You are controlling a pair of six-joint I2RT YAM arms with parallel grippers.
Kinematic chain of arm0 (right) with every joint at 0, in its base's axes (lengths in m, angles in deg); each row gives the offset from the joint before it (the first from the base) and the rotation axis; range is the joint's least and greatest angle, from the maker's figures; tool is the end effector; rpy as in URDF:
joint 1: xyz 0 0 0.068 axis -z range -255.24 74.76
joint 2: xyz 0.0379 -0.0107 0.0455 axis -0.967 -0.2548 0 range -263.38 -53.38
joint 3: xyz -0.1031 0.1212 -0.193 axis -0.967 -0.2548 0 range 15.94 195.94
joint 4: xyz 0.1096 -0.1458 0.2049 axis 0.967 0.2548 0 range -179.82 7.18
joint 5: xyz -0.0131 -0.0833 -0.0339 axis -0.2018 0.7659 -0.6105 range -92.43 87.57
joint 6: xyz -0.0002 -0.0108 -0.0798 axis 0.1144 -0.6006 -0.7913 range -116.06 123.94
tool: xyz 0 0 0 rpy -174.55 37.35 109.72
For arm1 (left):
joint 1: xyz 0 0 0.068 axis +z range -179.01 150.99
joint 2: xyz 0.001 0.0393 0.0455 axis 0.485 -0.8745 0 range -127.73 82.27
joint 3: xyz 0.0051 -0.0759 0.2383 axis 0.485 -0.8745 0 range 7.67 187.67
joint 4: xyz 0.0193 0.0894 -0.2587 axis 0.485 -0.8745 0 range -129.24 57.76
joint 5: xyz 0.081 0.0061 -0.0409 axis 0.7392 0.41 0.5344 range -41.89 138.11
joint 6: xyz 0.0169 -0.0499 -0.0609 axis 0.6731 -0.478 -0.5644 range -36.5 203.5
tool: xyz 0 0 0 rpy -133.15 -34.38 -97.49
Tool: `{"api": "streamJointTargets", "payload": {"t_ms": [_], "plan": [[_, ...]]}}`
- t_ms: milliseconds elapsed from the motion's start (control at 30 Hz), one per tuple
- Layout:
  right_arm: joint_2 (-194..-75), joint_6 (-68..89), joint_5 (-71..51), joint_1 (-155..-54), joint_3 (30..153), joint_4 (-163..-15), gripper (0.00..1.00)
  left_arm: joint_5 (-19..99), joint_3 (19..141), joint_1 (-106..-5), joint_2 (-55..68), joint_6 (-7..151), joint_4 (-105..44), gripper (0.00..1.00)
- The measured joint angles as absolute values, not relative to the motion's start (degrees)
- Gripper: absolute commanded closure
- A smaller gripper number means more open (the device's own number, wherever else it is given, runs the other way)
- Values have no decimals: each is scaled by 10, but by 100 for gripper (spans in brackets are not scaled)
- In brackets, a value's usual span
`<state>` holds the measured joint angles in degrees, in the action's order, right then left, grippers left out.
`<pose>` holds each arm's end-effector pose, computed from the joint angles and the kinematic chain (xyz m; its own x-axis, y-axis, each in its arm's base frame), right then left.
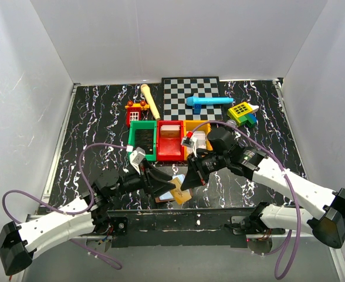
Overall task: Take the credit cards out of the card holder
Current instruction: Place the credit card in the storage box.
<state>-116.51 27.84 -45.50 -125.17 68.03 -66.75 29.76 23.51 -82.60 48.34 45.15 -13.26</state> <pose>0.1439 0.2450 0.2674 -0.7039 -0.3772 -0.6019 -0.6977 0.2081 0.6855 0.1158 -0.1942 0.2266 -0.5826 -0.2022 -0.7872 0.7513 0.2355 -0.6165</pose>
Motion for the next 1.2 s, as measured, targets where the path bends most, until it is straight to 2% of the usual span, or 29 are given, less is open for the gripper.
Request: {"api": "streamJointTargets", "payload": {"t_ms": [67, 167, 200, 267, 300, 333, 400, 533, 700, 1200], "plan": [[-1165, 276, -456, -1253, 682, -665, 99, 278, 236, -826, 472, 453, -123, 64], [-1165, 274, -457, -1254, 685, -662, 99, 257, 236, -826, 466, 454, -112, 96], [-1165, 274, -460, -1255, 687, -661, 99, 251, 236, -826, 466, 455, -108, 100], [-1165, 270, -462, -1255, 688, -659, 99, 246, 236, -825, 466, 456, -103, 100], [-1165, 269, -462, -1255, 688, -659, 94, 243, 236, -825, 467, 456, -101, 100], [-1165, 267, -460, -1255, 690, -658, 80, 243, 236, -824, 468, 456, -100, 100], [-1162, 266, -446, -1255, 692, -658, 64, 245, 236, -824, 471, 455, -99, 100], [-1126, 279, -397, -1256, 680, -684, 52, 256, 234, -824, 490, 454, -102, 100], [-1062, 281, -354, -1256, 662, -712, 52, 279, 225, -824, 521, 450, -108, 100], [-1085, 278, -354, -1256, 675, -720, 57, 279, 215, -812, 527, 417, -101, 100]]}}
